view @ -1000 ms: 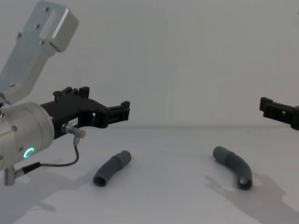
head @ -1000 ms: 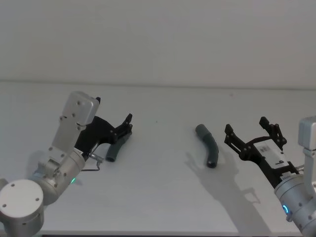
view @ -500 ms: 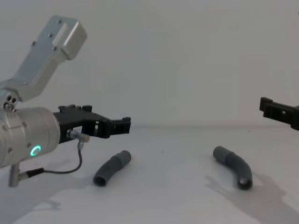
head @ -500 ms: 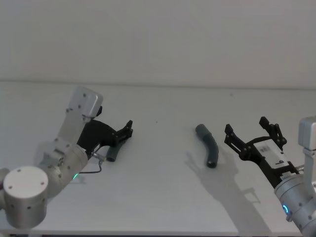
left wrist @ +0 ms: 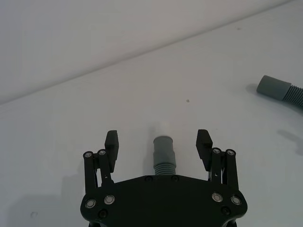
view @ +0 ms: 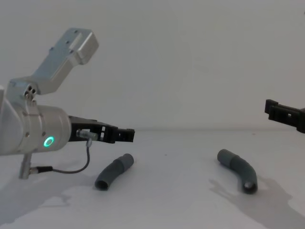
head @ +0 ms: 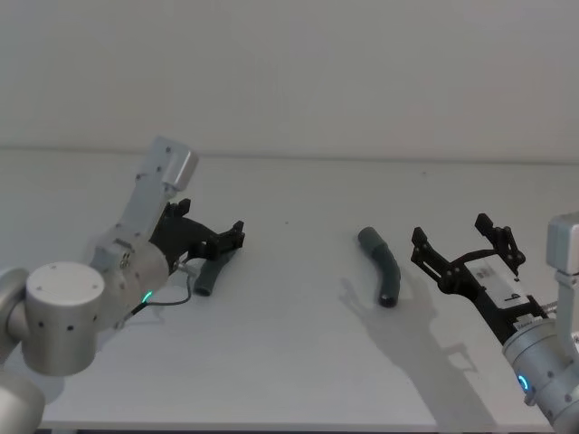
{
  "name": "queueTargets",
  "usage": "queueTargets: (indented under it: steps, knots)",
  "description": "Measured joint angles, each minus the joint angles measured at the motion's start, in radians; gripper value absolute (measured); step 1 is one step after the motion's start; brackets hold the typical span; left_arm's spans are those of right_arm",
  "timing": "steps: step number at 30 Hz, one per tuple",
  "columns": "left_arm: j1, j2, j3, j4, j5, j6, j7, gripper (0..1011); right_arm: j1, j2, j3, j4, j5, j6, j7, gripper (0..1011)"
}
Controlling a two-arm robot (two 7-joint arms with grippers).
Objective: Use both hands to pick up one end of the pipe from the table, align the ends, and insert them.
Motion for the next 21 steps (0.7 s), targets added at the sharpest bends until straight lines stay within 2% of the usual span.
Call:
queueTargets:
  steps: [14, 21]
  knots:
    - [-0.101, -0.026, 0.038, 0.085, 0.015, 0.111, -0.045, 1001, 0.0, 0.0, 0.0, 0.0, 0.0, 0.0, 0.0, 1001]
    - [-0.131, -0.036, 0.051, 0.123, 0.024, 0.146, -0.059, 1001, 0.0, 0.0, 0.0, 0.0, 0.0, 0.0, 0.0, 1001]
